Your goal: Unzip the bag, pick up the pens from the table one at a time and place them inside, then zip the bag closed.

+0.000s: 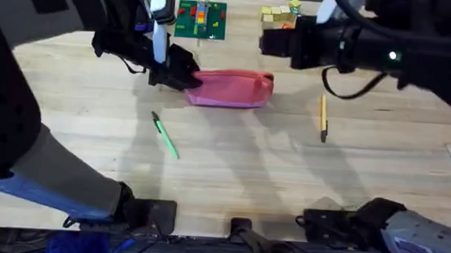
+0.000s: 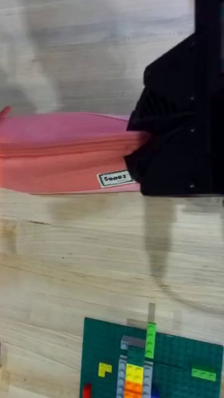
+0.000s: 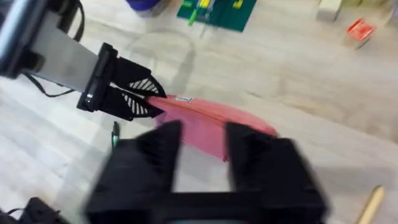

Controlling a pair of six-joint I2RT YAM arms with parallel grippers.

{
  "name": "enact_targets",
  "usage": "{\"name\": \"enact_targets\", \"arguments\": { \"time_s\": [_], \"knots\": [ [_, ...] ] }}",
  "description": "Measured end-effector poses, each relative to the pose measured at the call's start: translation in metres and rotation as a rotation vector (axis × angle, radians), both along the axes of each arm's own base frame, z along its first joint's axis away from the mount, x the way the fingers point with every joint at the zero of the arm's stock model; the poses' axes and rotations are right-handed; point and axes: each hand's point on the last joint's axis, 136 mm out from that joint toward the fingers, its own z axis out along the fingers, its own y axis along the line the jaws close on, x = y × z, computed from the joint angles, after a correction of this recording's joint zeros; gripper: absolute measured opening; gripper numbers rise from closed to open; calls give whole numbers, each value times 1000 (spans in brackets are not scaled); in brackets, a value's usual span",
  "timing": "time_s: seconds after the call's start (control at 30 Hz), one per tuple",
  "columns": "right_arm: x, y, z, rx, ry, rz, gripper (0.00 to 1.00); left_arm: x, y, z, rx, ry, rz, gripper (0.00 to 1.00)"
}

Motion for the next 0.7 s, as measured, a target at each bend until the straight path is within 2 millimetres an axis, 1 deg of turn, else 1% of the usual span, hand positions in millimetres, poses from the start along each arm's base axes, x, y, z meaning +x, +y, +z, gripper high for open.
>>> {"name": "enact_targets", "arguments": {
  "time_s": [0.1,0.13,0.17,0.27,0.33,0.5,0.7],
  "knots": [
    [-12,3,18,-28,-77,-10,702,0,0,0,0,0,0,44],
    [-16,4,23,-28,-95,-7,835,0,0,0,0,0,0,44],
    [-28,7,37,-25,-145,9,991,0,0,0,0,0,0,44],
    [-40,5,43,-19,-147,8,996,0,0,0,0,1,0,44],
    [-47,-2,36,-29,-105,-11,996,-1,0,0,0,3,0,44],
    [-60,-16,13,-45,34,-86,996,-1,0,0,0,3,0,44],
    [-63,-16,9,5,91,-136,996,-1,0,0,0,3,0,44]
  ]
}}
